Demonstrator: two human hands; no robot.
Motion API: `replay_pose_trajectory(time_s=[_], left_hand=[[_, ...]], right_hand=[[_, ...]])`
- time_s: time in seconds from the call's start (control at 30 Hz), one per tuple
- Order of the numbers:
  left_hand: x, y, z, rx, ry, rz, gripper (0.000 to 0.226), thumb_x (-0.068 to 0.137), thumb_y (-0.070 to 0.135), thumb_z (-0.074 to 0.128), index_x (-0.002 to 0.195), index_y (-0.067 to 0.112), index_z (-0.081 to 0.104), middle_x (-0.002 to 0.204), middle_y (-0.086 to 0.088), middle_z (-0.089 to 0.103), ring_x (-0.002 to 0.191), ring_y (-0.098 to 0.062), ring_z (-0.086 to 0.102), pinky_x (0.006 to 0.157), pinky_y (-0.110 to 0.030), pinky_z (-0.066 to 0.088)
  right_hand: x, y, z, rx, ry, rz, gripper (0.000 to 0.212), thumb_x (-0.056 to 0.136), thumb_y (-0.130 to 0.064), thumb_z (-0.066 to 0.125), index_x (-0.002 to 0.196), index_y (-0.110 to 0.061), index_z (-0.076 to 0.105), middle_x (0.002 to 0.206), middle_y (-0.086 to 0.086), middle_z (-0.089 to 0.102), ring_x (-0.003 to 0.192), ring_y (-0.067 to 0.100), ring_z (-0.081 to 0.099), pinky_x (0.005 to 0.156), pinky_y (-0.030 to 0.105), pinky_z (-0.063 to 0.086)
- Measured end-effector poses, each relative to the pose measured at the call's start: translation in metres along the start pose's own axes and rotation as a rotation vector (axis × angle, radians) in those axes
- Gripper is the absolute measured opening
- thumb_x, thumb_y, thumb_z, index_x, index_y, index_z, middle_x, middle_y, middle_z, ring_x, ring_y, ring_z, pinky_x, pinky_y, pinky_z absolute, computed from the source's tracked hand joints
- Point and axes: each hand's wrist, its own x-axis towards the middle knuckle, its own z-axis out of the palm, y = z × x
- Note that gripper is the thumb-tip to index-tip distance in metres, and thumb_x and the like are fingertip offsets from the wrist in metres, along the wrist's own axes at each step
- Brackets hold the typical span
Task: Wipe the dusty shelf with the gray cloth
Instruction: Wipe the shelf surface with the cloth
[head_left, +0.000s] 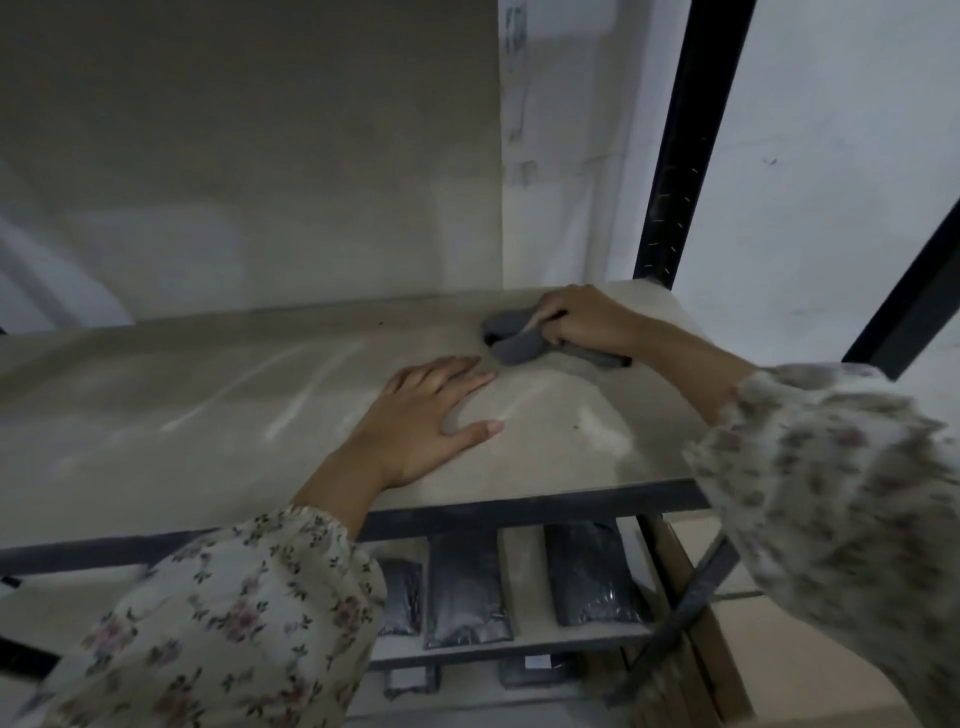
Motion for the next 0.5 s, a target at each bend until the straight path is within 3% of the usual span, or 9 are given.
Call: replay_pose_trajectory(time_s=[0.1, 0.17, 0.27, 0.37, 0.43, 0.5], left_hand=[[0.002, -0.001, 0.0, 0.002, -0.008, -0.001, 0.079, 0.074, 0.078, 0.012, 0.145, 0.044, 0.016, 0.157, 0.016, 0.012, 0.143, -0.006, 0.007, 0.116, -0.028, 0.005], [0.003, -0.001, 0.0, 0.004, -0.008, -0.003, 0.079, 0.074, 0.079, 0.012, 0.145, 0.044, 0.016, 0.157, 0.016, 0.012, 0.143, -0.006, 0.007, 0.117, -0.03, 0.005], [0.003, -0.002, 0.002, -0.003, -0.005, -0.009, 0.079, 0.074, 0.079, 0.013, 0.145, 0.045, 0.015, 0.156, 0.017, 0.012, 0.143, -0.005, 0.006, 0.117, -0.031, 0.006], [0.002, -0.002, 0.003, -0.034, -0.002, -0.002, 0.079, 0.073, 0.08, 0.014, 0.145, 0.046, 0.016, 0.156, 0.019, 0.012, 0.142, -0.003, 0.007, 0.117, -0.03, 0.006], [0.001, 0.0, 0.003, -0.043, -0.001, -0.001, 0.081, 0.072, 0.08, 0.014, 0.145, 0.045, 0.018, 0.156, 0.018, 0.014, 0.142, -0.003, 0.008, 0.117, -0.029, 0.006], [0.002, 0.0, 0.003, -0.033, 0.008, 0.004, 0.082, 0.072, 0.08, 0.014, 0.145, 0.043, 0.019, 0.156, 0.017, 0.015, 0.142, -0.005, 0.01, 0.116, -0.028, 0.006]], right_hand=[[0.017, -0.008, -0.018, -0.016, 0.035, 0.007, 0.04, 0.075, 0.002, 0.051, 0.098, -0.024, 0.07, 0.106, 0.009, 0.067, 0.093, 0.017, 0.055, 0.077, 0.019, 0.043], [0.044, -0.005, -0.022, -0.137, 0.141, 0.033, 0.041, 0.081, -0.006, 0.048, 0.111, -0.027, 0.066, 0.115, 0.009, 0.062, 0.102, 0.025, 0.055, 0.087, 0.028, 0.044], [0.064, 0.008, -0.003, -0.296, 0.152, 0.111, 0.049, 0.085, -0.012, 0.038, 0.117, -0.042, 0.06, 0.123, 0.009, 0.057, 0.113, 0.033, 0.048, 0.101, 0.043, 0.036], [0.048, 0.009, 0.011, -0.262, 0.179, 0.048, 0.046, 0.084, -0.011, 0.041, 0.109, -0.04, 0.065, 0.126, 0.001, 0.057, 0.116, 0.024, 0.044, 0.099, 0.038, 0.029], [0.023, 0.003, 0.013, -0.16, 0.153, -0.017, 0.044, 0.08, -0.003, 0.045, 0.103, -0.032, 0.07, 0.119, -0.002, 0.062, 0.107, 0.018, 0.048, 0.096, 0.033, 0.034], [-0.008, -0.002, 0.012, -0.013, 0.095, -0.016, 0.046, 0.074, 0.004, 0.046, 0.092, -0.029, 0.072, 0.097, -0.006, 0.064, 0.097, 0.016, 0.051, 0.087, 0.028, 0.039]])
